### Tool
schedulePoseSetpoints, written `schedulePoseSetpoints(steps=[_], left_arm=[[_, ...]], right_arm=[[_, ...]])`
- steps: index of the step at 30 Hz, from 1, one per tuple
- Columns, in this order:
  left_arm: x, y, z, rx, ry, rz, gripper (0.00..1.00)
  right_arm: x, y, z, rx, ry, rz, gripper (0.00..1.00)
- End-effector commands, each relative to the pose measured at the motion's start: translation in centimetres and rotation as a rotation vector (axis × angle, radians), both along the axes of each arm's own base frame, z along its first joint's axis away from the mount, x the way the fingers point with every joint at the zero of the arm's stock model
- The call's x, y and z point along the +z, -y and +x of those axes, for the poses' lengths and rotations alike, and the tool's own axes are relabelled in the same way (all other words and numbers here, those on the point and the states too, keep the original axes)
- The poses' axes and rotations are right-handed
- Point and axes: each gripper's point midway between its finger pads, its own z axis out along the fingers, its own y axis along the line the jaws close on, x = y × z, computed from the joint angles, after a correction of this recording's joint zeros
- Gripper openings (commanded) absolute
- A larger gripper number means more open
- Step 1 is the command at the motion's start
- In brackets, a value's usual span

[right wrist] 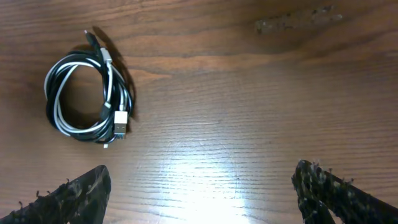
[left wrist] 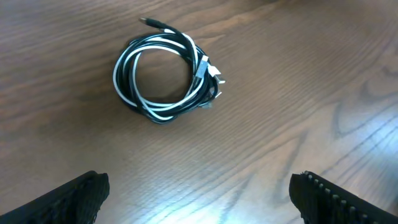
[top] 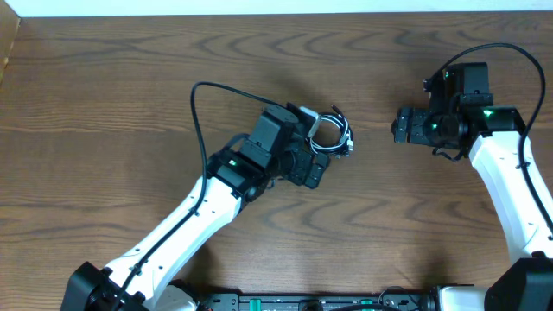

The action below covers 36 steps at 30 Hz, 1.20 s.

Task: Untangle cables
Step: 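Lower the left gripper onto the cable bundle and close on it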

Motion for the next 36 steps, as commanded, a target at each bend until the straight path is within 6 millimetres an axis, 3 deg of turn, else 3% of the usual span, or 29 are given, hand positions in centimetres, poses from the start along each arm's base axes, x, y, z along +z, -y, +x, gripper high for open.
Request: schedulePoseSetpoints(steps=[1,10,18,29,36], left_arm=[[0.2,-0.7,1.1,0.114,-0.001,0.007,0.98],[0.7,-0.4,1.7,0.129,0.018,-0.022,0.98],[1.3,0.5,3.3,0.135,0.069,-0.065,0.98],[-1.6,1.8,5.0,0.131,0.056,-0.064,0.98],[-1.8,2.8,5.6,0.11,0.068,-0.099,0.98]], right_arm=[[0.3,1.0,0.5,-0.054,0.009,-0.032,0.9],[0.3,1.1,0.6,-0.06,0.011,-0.039,0.91],[1.1,-1.5,1.5,0.098,0.077,0.013,0.94],[1.7,-2.3,2.4,0.216,0.146,-0.01,0.96],[1.5,-2.3,2.3,0.215,0.143,-0.008,0.96]])
